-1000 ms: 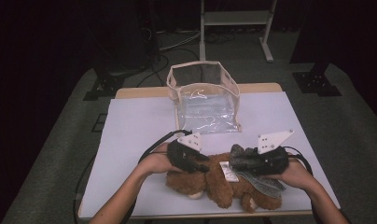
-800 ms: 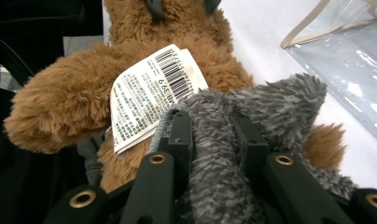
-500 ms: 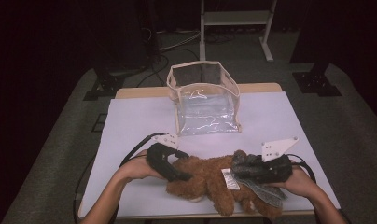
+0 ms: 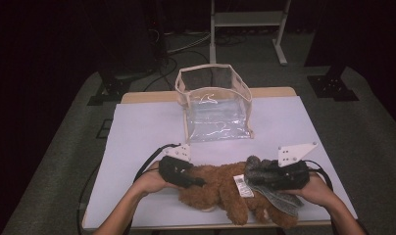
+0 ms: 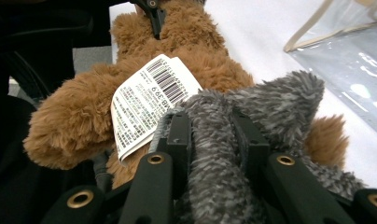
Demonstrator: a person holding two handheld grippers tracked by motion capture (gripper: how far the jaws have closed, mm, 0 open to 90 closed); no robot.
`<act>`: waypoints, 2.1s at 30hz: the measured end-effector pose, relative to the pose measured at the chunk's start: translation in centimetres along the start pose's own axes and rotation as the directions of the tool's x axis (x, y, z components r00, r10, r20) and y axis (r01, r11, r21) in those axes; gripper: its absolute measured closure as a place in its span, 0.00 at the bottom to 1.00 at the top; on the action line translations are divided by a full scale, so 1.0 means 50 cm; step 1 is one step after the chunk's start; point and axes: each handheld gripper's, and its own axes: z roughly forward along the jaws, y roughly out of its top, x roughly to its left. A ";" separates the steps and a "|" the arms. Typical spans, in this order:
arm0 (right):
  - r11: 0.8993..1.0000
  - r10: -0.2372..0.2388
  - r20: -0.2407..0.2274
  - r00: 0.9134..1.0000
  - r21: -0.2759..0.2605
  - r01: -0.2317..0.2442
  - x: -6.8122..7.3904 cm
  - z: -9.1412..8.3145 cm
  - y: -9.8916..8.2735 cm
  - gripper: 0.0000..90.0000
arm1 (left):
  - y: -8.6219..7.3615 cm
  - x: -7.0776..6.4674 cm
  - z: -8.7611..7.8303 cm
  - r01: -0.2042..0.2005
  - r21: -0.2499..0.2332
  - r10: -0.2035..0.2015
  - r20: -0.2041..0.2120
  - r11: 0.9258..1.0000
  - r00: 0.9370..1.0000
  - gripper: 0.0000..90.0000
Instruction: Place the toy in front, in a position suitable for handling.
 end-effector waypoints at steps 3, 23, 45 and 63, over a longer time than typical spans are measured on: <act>1.000 0.005 0.010 1.000 -0.008 -0.005 -0.009 -0.009 0.005 0.79 | 0.024 0.001 -0.006 -0.046 0.003 0.046 -0.044 0.999 0.998 0.70; 0.997 -0.038 -0.011 0.999 0.064 0.039 -0.056 0.043 0.087 0.79 | 0.022 0.043 -0.061 -0.165 0.007 0.163 -0.171 0.986 0.972 0.65; 0.997 -0.073 0.004 0.997 0.016 0.072 -0.005 0.039 0.046 0.80 | 0.011 -0.022 -0.042 -0.174 -0.039 0.169 -0.115 0.984 0.979 0.35; 0.988 -0.153 0.034 0.988 0.037 0.152 0.028 0.033 0.063 0.80 | -0.003 -0.034 -0.014 -0.172 -0.074 0.165 -0.090 0.982 0.982 0.46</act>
